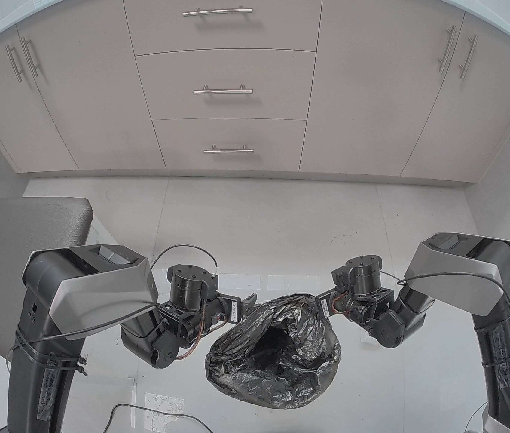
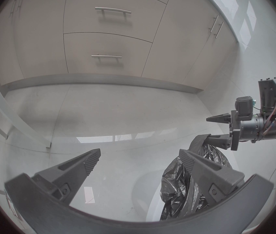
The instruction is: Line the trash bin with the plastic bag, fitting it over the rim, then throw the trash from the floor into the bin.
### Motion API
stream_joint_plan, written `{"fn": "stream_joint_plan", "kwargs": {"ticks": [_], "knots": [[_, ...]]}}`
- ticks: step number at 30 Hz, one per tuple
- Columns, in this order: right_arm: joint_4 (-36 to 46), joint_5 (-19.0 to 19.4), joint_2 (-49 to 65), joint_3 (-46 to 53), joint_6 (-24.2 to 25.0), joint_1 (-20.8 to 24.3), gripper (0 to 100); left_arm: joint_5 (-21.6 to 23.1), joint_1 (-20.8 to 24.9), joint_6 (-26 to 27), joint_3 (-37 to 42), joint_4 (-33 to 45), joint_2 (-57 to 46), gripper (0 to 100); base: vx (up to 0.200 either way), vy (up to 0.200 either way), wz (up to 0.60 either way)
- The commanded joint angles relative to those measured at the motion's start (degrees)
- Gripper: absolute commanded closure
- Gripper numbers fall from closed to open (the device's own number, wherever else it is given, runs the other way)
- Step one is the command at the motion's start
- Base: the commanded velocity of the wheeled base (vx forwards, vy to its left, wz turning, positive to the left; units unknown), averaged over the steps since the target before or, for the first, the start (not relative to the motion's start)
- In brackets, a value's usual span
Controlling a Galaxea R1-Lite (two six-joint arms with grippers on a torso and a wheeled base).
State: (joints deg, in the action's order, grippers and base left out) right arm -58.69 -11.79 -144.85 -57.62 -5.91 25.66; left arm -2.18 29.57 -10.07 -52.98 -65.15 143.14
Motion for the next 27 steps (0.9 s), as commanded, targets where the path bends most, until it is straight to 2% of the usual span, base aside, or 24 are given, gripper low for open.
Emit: {"fn": "stream_joint_plan", "kwargs": {"ticks": [1,11,18,27], "knots": [[0.1,0.3,4.4,2.7,-0.1,1.1,0,0.0,-0.2,0.0,0.0,0.0,-0.1,0,0.000,0.000,0.00],[0.0,1.2,7.7,5.9,-0.2,4.0,0,0.0,-0.8,0.0,0.0,0.0,-0.3,0,0.000,0.000,0.00],[0.5,1.2,5.8,3.1,-0.2,4.0,0,0.0,-0.8,0.0,0.0,0.0,-0.4,0,0.000,0.000,0.00],[0.2,1.2,5.5,4.9,-0.1,4.6,0,0.0,-0.8,0.0,0.0,-0.1,-0.3,0,0.000,0.000,0.00]]}}
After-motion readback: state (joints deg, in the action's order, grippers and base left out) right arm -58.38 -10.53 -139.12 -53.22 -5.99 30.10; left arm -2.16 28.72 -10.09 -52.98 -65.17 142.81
